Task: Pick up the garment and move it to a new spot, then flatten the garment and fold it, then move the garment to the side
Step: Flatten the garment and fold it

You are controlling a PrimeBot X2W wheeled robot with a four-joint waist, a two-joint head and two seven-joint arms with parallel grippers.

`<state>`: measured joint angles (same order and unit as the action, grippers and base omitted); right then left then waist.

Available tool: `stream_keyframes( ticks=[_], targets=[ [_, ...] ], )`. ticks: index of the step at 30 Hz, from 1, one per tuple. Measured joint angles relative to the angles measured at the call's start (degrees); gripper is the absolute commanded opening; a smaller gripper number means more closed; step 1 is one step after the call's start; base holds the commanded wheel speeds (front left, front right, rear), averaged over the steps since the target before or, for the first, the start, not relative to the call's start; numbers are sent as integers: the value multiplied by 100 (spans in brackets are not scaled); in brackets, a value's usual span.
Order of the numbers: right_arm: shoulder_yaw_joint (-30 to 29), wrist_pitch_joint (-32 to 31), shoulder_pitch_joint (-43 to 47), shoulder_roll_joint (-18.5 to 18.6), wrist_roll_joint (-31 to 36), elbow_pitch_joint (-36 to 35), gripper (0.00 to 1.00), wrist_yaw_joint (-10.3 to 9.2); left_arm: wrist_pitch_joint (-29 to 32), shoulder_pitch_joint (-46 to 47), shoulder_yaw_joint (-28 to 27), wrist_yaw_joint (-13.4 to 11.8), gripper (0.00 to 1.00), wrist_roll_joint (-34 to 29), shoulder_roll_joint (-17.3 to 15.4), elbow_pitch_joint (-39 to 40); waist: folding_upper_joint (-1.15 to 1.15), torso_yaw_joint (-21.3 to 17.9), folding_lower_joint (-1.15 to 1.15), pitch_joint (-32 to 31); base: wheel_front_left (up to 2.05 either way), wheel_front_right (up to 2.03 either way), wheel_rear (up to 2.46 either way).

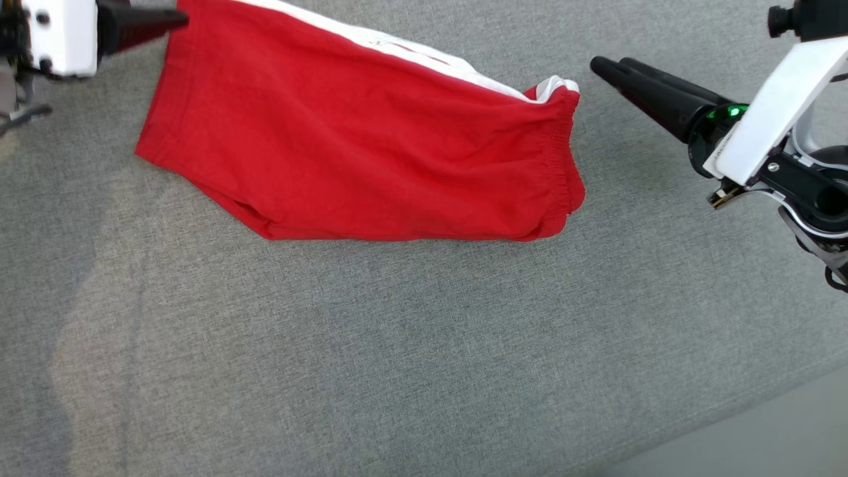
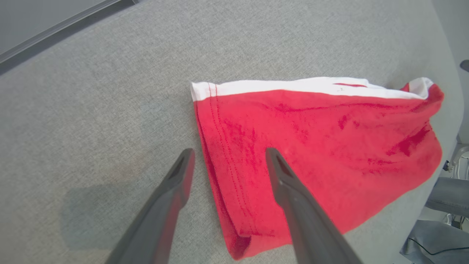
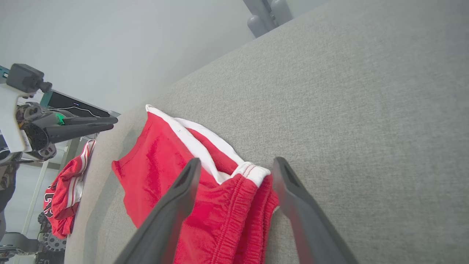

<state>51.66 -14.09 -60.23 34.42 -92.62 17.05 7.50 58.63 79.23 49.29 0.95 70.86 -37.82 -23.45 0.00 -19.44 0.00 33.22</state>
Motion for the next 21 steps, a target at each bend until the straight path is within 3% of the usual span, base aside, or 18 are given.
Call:
stream_keyframes(
  ticks=[21],
  targets=[
    [-289,715,821,566,-60,-654,100,-1,215,-1006,-179,-405,100,665,-660,-58,0,-551,0,-147,0,0,0]
  ],
)
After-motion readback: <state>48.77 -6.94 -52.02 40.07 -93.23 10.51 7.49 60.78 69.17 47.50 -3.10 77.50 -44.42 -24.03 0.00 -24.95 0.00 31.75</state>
